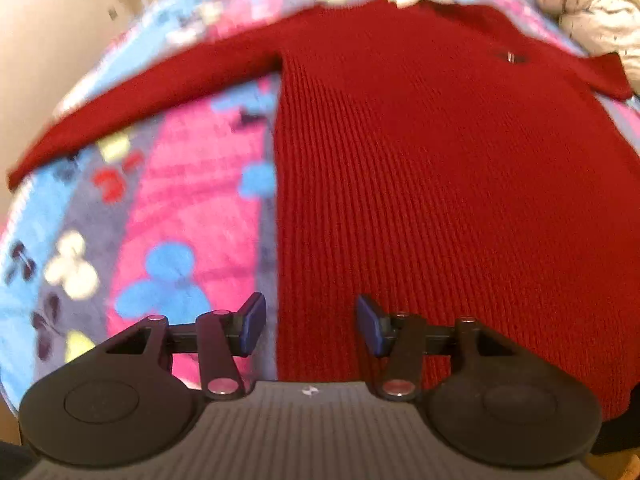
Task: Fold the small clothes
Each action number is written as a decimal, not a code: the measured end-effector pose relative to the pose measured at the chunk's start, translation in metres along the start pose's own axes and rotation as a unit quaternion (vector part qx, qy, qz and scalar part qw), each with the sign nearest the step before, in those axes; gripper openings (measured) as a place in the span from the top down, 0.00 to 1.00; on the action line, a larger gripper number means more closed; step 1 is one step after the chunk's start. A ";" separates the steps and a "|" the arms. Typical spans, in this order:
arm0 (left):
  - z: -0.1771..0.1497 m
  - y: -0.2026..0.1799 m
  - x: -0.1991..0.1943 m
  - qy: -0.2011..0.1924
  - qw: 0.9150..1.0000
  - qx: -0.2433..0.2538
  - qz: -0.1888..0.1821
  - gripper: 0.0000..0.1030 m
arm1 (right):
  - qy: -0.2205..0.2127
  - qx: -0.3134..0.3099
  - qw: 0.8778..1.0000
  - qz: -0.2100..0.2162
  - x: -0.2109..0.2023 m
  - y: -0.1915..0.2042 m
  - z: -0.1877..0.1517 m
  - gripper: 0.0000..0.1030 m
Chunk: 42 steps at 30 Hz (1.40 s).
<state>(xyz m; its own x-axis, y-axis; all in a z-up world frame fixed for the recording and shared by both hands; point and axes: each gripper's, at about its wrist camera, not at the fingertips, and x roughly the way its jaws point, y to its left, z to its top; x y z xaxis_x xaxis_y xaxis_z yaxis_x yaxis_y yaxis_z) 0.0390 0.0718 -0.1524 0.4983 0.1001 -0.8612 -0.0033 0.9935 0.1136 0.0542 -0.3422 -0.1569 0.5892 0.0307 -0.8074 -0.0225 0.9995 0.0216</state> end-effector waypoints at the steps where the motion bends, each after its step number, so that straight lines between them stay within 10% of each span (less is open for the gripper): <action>1: 0.000 -0.001 -0.002 -0.008 1.000 0.002 -0.001 0.45 | 0.003 0.008 1.000 0.005 0.003 0.000 0.000 0.46; 6: -0.003 -0.001 0.016 0.043 0.999 -0.002 -0.015 0.44 | 0.055 -0.021 0.998 -0.016 0.019 0.001 -0.004 0.44; 12: 0.017 0.011 -0.026 -0.079 0.997 -0.012 0.023 0.44 | -0.077 0.019 0.997 0.001 -0.032 -0.008 0.016 0.46; 24: 0.120 0.077 -0.029 -0.189 0.971 -0.085 0.122 0.44 | -0.268 0.019 0.963 -0.006 -0.065 -0.024 0.059 0.44; 35: 0.154 0.143 0.058 -0.159 0.965 -0.171 0.121 0.44 | -0.216 -0.010 0.976 -0.009 -0.022 0.014 0.075 0.45; 42: 0.158 0.192 0.068 -0.140 0.941 -0.286 0.112 0.42 | -0.178 0.015 0.983 -0.029 0.010 0.014 0.089 0.45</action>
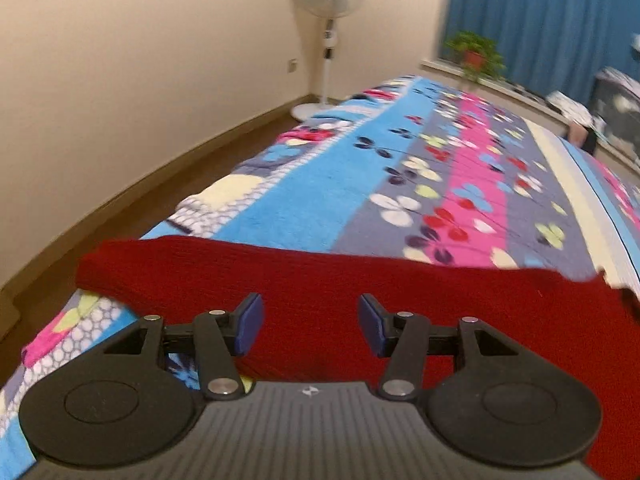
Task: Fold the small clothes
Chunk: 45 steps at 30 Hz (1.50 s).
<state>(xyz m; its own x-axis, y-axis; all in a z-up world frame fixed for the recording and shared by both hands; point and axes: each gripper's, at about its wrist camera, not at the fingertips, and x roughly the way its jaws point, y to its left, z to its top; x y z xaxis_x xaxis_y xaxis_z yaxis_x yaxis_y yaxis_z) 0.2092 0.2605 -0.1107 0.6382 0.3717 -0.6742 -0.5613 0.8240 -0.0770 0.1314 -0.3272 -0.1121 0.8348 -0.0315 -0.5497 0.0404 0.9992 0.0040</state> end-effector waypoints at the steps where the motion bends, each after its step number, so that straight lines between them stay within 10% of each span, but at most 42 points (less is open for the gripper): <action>1: 0.002 0.004 0.005 0.007 1.000 -0.015 0.001 0.42 | 0.007 0.000 1.000 -0.002 0.004 0.000 0.000 0.45; 15: 0.005 0.048 0.065 0.105 0.987 -0.123 -0.003 0.35 | 0.204 -0.016 0.979 -0.018 0.074 0.020 -0.029 0.44; 45: -0.003 0.035 0.054 0.109 0.982 -0.105 0.112 0.34 | 0.210 -0.030 0.977 -0.020 0.077 0.021 -0.028 0.36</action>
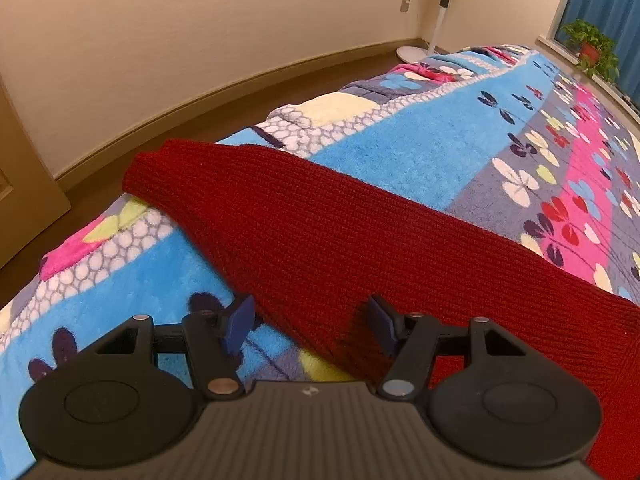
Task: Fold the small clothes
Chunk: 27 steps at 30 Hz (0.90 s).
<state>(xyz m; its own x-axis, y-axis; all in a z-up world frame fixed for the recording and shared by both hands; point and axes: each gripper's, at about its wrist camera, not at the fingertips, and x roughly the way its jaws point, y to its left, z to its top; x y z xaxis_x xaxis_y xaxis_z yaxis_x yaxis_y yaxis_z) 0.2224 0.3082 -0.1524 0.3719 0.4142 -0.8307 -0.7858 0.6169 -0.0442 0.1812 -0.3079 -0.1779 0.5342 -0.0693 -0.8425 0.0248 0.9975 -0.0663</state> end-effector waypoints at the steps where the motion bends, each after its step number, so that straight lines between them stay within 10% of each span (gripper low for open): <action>1: 0.000 0.000 0.000 0.000 1.000 0.001 0.000 0.34 | 0.000 0.000 1.000 0.000 0.000 0.000 0.000 0.36; 17: 0.004 0.006 0.006 0.005 1.000 -0.016 0.000 0.34 | 0.000 -0.006 1.000 -0.004 0.000 0.003 0.001 0.36; 19: 0.005 0.006 0.007 0.001 1.000 -0.017 0.000 0.41 | -0.001 -0.004 1.000 -0.004 0.001 0.003 0.001 0.36; 21: 0.005 0.003 0.004 -0.017 1.000 -0.004 0.006 0.73 | -0.002 -0.005 1.000 -0.005 0.000 0.004 0.001 0.36; 27: 0.005 -0.021 -0.015 -0.087 0.995 0.056 0.018 0.86 | -0.004 -0.004 1.000 -0.005 0.000 0.004 0.000 0.36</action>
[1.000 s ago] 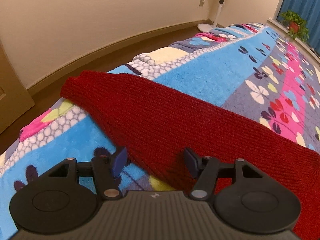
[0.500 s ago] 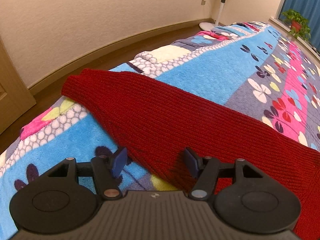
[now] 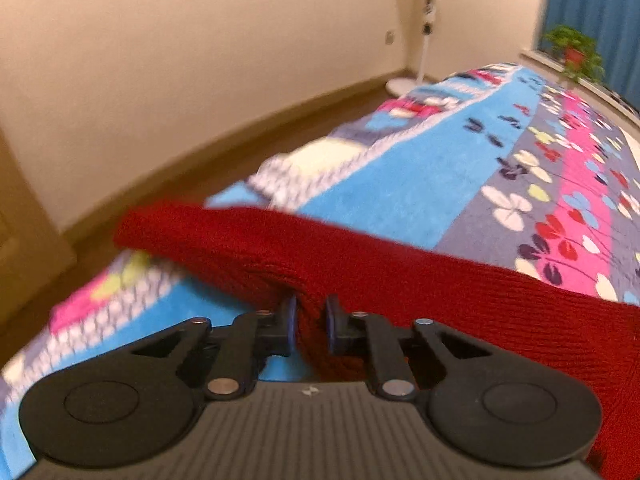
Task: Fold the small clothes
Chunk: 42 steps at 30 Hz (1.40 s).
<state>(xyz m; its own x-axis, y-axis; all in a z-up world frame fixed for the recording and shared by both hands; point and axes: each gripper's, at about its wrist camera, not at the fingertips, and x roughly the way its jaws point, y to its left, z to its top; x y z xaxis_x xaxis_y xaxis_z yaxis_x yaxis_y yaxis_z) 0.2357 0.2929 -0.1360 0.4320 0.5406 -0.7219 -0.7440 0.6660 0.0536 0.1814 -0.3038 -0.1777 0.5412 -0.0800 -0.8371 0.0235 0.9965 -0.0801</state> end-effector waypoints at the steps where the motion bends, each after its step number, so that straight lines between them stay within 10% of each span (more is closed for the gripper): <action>1: 0.000 -0.008 -0.007 -0.020 1.000 0.018 0.002 0.86 | 0.000 0.000 1.000 -0.001 0.000 0.000 0.000 0.36; 6: -0.020 -0.069 -0.070 -0.156 0.975 0.146 -0.055 0.87 | -0.001 -0.001 1.000 -0.005 0.000 0.002 0.000 0.36; 9: -0.061 -0.116 -0.123 -0.228 0.913 0.277 -0.195 0.84 | -0.002 0.001 1.000 -0.007 0.000 0.003 -0.001 0.36; 12: -0.101 -0.145 -0.154 -0.176 0.832 0.387 -0.355 0.64 | -0.005 0.000 1.000 -0.010 -0.001 0.004 -0.001 0.36; 14: -0.107 -0.147 -0.162 -0.162 0.821 0.387 -0.387 0.56 | -0.008 0.000 1.000 -0.013 -0.002 0.005 -0.002 0.36; 18: -0.072 -0.134 -0.133 -0.110 0.868 0.298 -0.382 0.53 | -0.041 -0.015 0.999 -0.024 -0.012 0.012 -0.002 0.40; 21: -0.046 -0.119 -0.101 -0.084 0.912 0.239 -0.322 0.53 | -0.092 -0.057 0.994 -0.014 -0.027 0.028 -0.001 0.71; 25: -0.012 -0.097 -0.062 -0.042 0.953 0.165 -0.249 0.53 | -0.144 -0.032 0.986 0.083 -0.049 0.051 0.013 0.74; 29: 0.010 -0.079 -0.046 -0.028 0.964 0.119 -0.235 0.53 | -0.148 0.025 0.974 0.169 -0.037 0.088 0.044 0.61; 37: 0.012 -0.069 -0.043 -0.017 0.967 0.109 -0.231 0.53 | -0.062 0.131 0.976 0.162 0.045 0.143 0.092 0.43; 38: 0.011 -0.072 -0.044 -0.015 0.966 0.109 -0.235 0.53 | -0.069 0.130 0.979 0.142 0.047 0.150 0.095 0.46; 40: 0.008 -0.077 -0.045 -0.016 0.964 0.112 -0.240 0.53 | -0.079 0.109 0.982 0.131 0.044 0.164 0.102 0.93; 42: 0.008 -0.080 -0.047 -0.024 0.963 0.116 -0.240 0.53 | -0.107 0.097 0.980 0.134 0.035 0.161 0.116 0.99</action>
<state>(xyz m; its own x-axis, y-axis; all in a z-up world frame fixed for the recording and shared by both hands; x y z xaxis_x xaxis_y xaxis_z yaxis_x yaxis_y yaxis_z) 0.2787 0.2187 -0.1010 0.7251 0.1599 -0.6698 -0.3205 0.9393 -0.1226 0.3017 -0.1431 -0.1576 0.7127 0.1716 -0.6801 0.0042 0.9686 0.2487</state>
